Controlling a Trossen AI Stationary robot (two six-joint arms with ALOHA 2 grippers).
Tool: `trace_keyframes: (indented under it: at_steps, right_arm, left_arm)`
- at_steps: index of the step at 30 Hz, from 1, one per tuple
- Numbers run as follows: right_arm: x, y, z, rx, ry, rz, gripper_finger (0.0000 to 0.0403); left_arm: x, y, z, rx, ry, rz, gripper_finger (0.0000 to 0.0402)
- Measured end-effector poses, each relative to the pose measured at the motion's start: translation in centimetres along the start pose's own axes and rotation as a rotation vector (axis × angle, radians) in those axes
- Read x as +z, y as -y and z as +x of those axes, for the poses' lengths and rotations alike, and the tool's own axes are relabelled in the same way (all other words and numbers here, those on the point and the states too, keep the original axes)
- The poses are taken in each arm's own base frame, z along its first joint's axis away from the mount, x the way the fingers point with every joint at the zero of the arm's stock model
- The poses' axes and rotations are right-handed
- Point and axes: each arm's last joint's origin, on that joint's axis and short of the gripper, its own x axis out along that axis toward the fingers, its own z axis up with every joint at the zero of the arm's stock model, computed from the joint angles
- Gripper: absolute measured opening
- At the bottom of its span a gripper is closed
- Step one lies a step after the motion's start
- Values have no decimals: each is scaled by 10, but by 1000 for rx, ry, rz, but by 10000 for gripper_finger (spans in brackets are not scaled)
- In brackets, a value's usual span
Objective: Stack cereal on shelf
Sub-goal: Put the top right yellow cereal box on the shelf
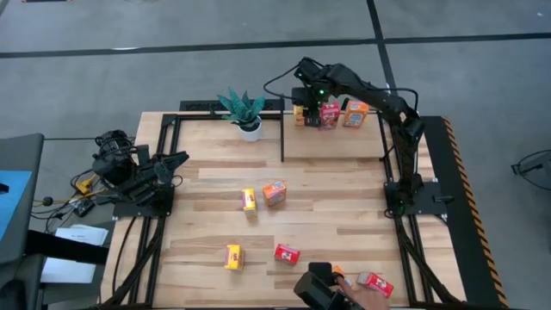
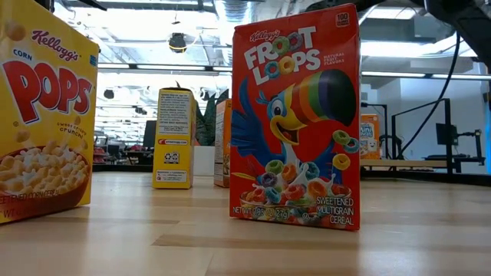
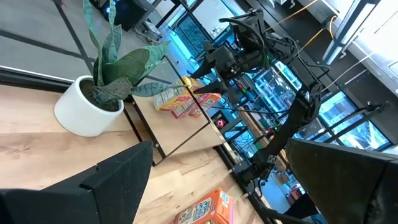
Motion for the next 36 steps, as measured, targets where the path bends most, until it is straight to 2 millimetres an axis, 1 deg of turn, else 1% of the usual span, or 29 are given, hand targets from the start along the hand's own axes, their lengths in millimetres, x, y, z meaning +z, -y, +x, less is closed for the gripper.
trace_keyframes:
  at_steps: [5,9,14,18,21,29,36]
  right_arm:
    - [-2,3,7,8,-16,29,229]
    - [-3,2,14,23,-37,35,231]
    - [1,0,13,15,-20,15,229]
    - [-1,2,13,18,-28,19,228]
    - [-2,3,13,10,-30,3,222]
    - [3,4,13,-14,6,-9,190]
    - [7,4,13,-30,41,-21,184]
  left_arm:
    - [0,0,0,0,0,0,359]
    - [0,0,0,0,0,-1,359]
    - [0,0,0,0,0,-1,359]
    - [0,0,0,0,0,-2,359]
    - [0,0,0,0,0,-2,359]
    - [0,0,0,0,0,-2,359]
    - [0,0,0,0,0,-3,359]
